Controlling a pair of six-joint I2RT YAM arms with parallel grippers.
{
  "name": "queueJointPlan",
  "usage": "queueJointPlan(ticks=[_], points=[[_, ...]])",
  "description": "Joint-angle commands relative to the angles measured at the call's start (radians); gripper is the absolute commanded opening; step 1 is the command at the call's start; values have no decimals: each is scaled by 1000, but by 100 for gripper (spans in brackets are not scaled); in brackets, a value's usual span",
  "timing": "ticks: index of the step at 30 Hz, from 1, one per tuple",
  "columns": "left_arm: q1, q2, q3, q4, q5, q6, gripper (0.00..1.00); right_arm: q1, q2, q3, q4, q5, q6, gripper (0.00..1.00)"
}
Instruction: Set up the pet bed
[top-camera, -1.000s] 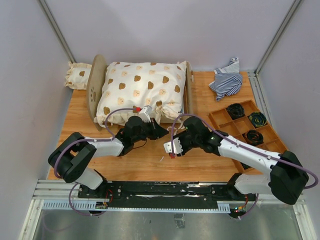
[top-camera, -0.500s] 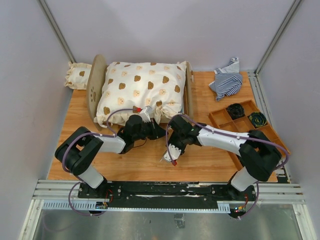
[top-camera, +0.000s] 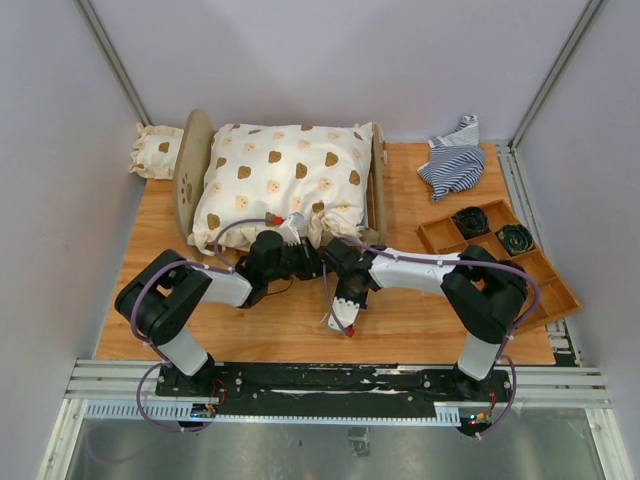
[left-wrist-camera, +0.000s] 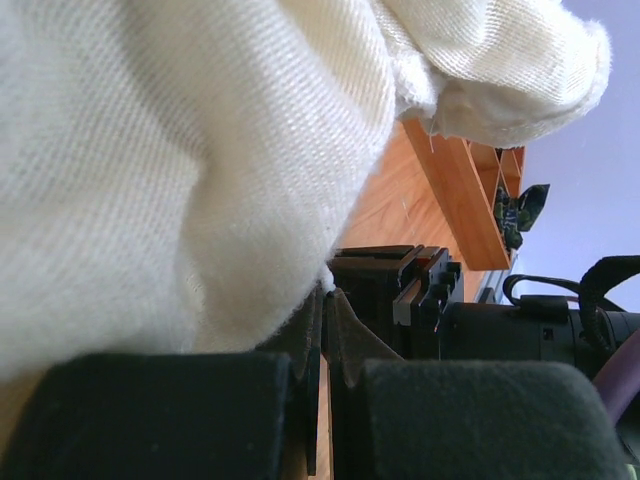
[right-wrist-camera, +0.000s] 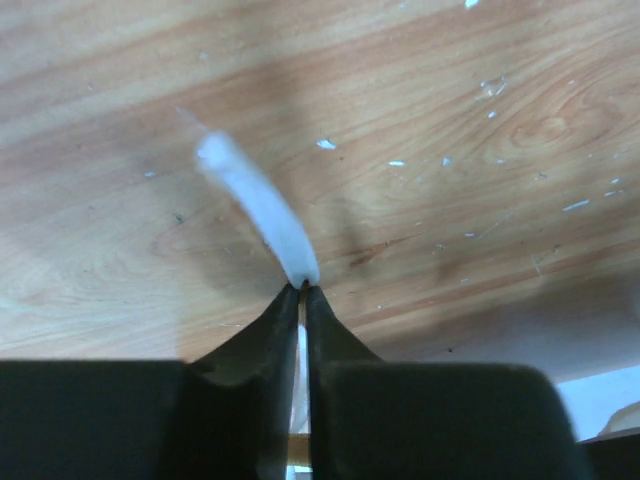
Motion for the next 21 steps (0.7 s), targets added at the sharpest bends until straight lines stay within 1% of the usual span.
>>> queueJointPlan(ticks=[1,3,5,6,7,9,11,14,18,19,21], points=[[13,-5,-14,46,10,-6,0,25,19,13,-121,-72,-19,1],[15,-14,-17,45,7,-3,0,25,5,28,-148,-109,45,0],[16,-22,-17,37,4,4,0,15,-34,43,-155,-184,158,0],[16,-26,-19,31,1,7,0,5,-62,47,-151,-246,229,0],[16,-30,-22,27,-5,11,0,-9,-93,40,-137,-277,304,0],[16,-35,-31,26,-13,15,0,-15,-156,6,-66,-295,490,0],[16,-37,-39,26,-16,19,0,-16,-225,-48,27,-275,684,0],[15,-27,-46,27,-17,19,0,-16,-355,-175,202,-258,900,0],[15,-17,-52,28,-17,21,0,-18,-518,-361,474,-145,1224,0],[15,-16,-55,29,-21,24,0,-21,-547,-396,526,-110,1308,0],[15,-15,-56,29,-20,27,0,-25,-583,-432,567,-6,1430,0]])
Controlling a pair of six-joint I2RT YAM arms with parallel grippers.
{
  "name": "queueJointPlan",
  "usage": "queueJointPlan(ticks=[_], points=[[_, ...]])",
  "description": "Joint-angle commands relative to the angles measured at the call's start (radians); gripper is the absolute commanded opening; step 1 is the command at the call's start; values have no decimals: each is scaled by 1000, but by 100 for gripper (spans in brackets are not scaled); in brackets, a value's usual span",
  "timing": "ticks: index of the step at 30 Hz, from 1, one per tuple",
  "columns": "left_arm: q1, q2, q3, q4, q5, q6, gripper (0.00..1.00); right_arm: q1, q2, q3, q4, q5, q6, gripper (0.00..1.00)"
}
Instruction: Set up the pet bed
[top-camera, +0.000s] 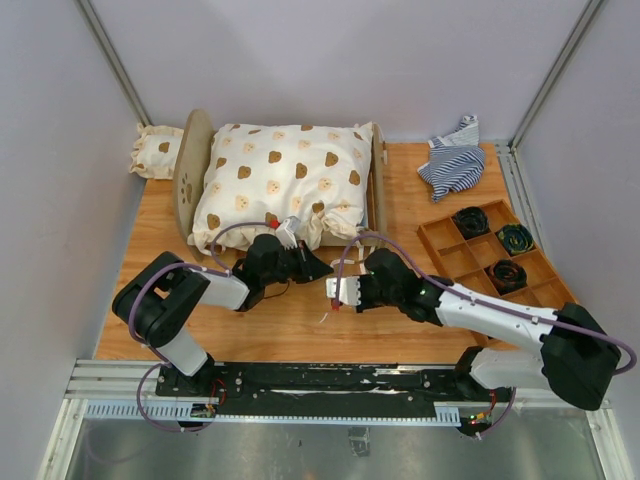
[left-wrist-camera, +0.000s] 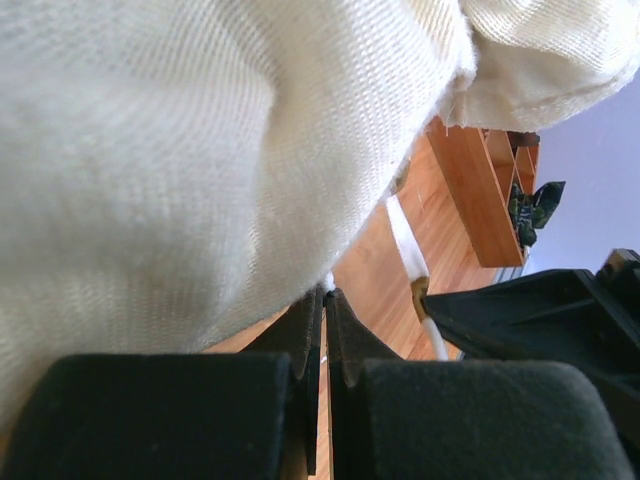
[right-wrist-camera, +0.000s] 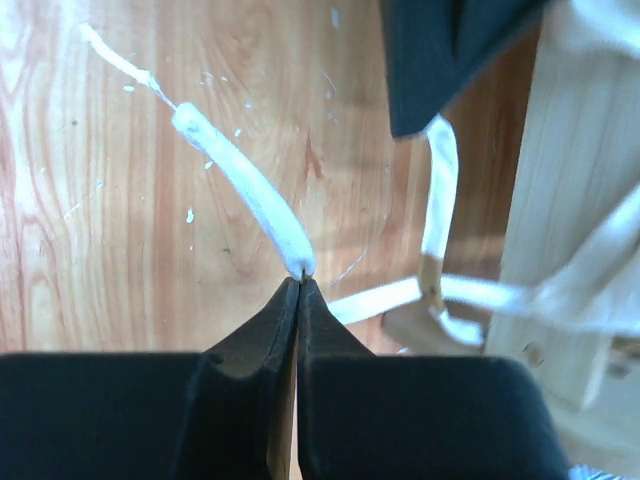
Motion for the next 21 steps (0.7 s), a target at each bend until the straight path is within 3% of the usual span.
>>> queueJointPlan(ticks=[1,5,12,21], points=[[5,3,-16,29,-5,24,0,-18,-69,-75,212,185,446,0],[4,4,-12,29,-5,20,0,-18,-58,-30,175,330,577,0],[-1,-2,-12,29,-7,12,0,-51,50,89,34,563,664,0],[-17,5,-7,29,-8,9,0,-52,42,14,80,698,797,0]])
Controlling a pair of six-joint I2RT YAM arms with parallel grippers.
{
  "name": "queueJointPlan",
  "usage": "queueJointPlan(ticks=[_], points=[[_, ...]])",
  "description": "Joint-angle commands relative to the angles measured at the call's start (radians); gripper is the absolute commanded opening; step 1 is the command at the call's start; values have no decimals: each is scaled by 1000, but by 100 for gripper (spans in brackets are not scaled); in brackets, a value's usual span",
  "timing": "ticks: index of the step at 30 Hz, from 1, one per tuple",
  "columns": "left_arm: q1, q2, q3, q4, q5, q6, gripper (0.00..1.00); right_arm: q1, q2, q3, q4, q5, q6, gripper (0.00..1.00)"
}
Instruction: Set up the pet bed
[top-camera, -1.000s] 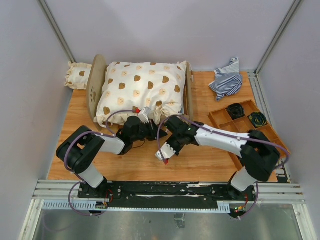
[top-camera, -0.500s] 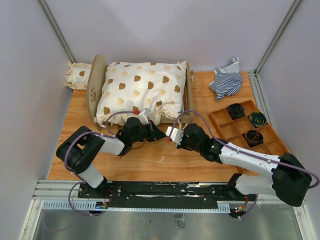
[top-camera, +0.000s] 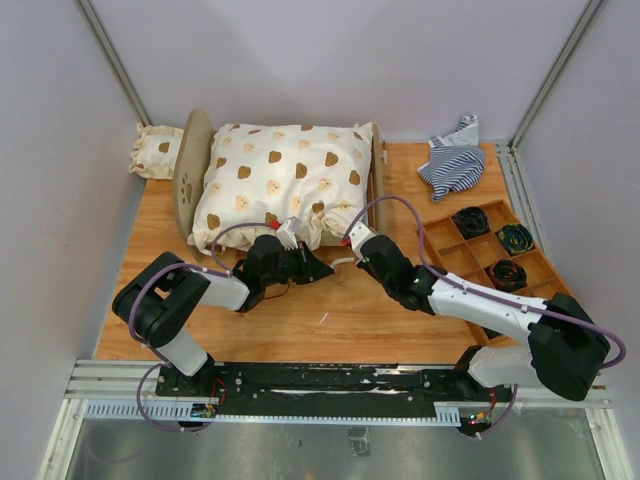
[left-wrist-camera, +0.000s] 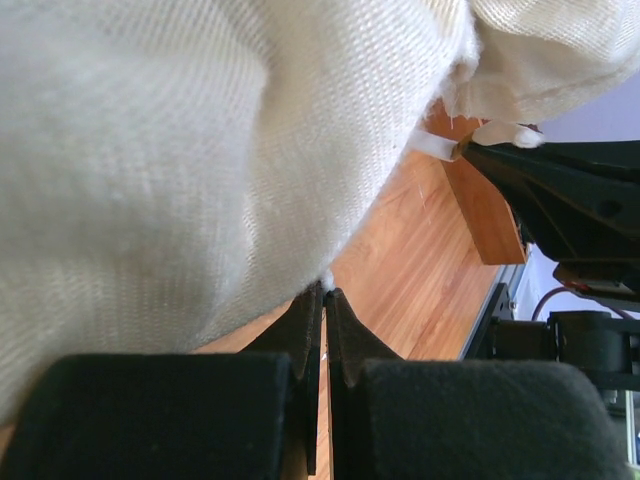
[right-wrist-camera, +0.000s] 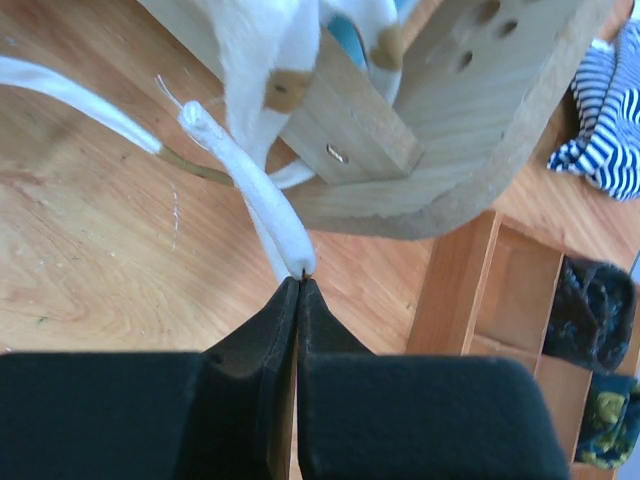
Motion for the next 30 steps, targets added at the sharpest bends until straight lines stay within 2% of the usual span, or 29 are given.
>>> queueJointPlan(ticks=[1,4,8,10,13,15,22,26,30], points=[[-7,6,-2,29,-3,5,0,-9,-8,-39,1,96,120,0],[-11,12,3,29,4,7,0,-9,-6,-52,3,89,166,0],[-12,11,-5,29,5,4,24,-5,-9,-64,32,-67,256,0],[-16,-6,-11,28,-3,12,31,12,-6,-73,65,-121,338,0],[-32,-44,-12,24,-49,35,41,30,13,-78,72,-98,440,0],[-58,-63,1,18,-95,53,43,30,7,-90,80,-79,489,0],[-150,-44,82,17,-230,86,43,30,-45,-170,143,-30,636,0],[-167,-81,58,-18,-364,80,31,30,-74,-211,175,-13,687,0],[-167,-105,41,-72,-424,78,29,30,-102,-240,225,18,681,0]])
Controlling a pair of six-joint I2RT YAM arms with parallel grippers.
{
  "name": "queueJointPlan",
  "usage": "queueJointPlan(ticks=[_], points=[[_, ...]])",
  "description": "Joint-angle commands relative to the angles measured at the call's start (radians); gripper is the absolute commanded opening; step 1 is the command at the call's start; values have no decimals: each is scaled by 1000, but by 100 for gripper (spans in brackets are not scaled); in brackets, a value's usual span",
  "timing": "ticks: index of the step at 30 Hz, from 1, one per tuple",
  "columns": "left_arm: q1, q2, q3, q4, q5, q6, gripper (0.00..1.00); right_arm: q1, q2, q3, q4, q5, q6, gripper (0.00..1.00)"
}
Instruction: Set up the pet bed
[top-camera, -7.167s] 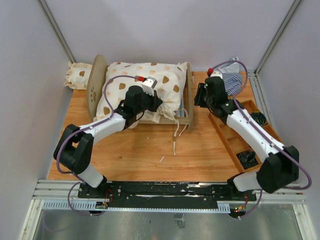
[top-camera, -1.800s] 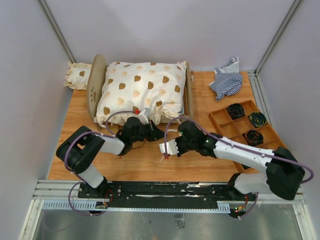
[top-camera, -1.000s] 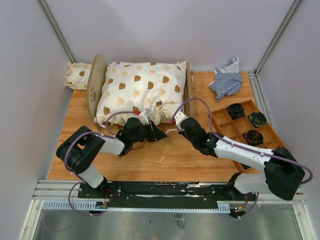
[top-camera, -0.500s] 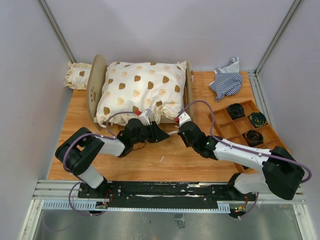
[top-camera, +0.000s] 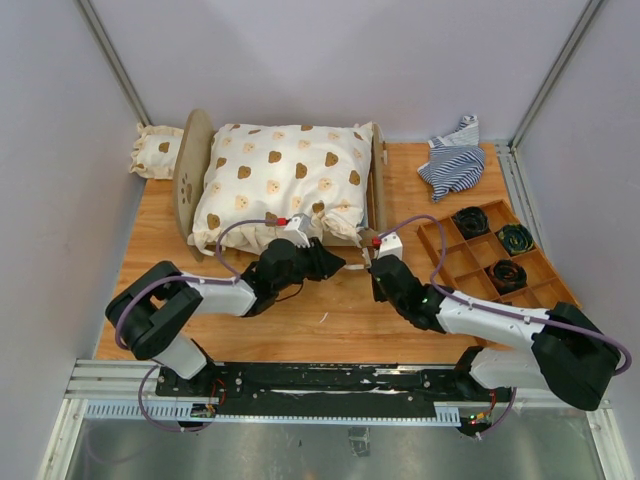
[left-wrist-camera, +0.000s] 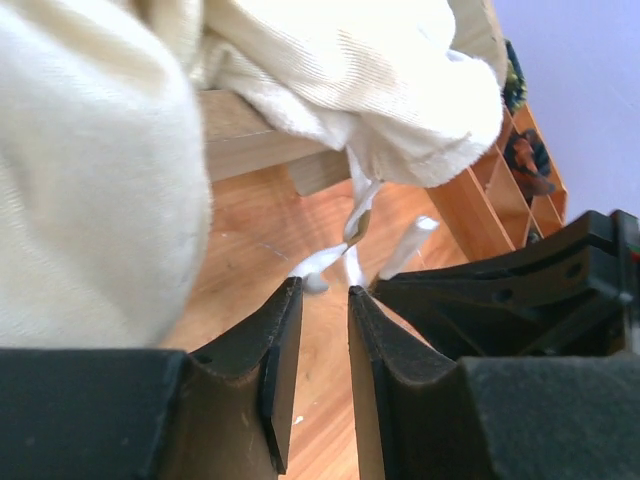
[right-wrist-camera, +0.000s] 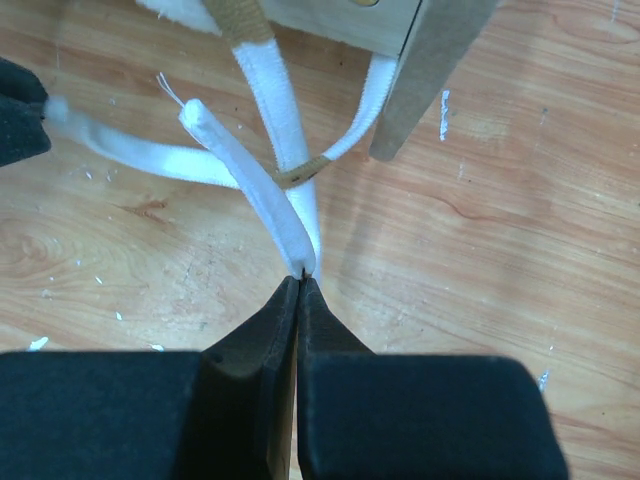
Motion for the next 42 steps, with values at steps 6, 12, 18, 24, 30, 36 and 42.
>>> queueJointPlan(ticks=[6,12,18,24,30,36,42], points=[[-9,-80,-68,-41,-109,-11,14,8,-33,-23,59,89,54,0],[-24,-70,-100,94,-75,6,17,8,-23,-1,26,125,71,0],[-57,29,-34,264,-13,27,33,8,-15,8,43,110,72,0],[-60,130,-16,403,-46,22,32,8,-10,12,39,97,85,0],[-63,232,40,467,-56,41,32,8,-20,9,38,98,89,0],[-64,325,90,529,-54,35,32,8,-25,7,37,96,96,0],[-64,383,138,548,-55,26,32,8,-42,-2,35,103,98,0]])
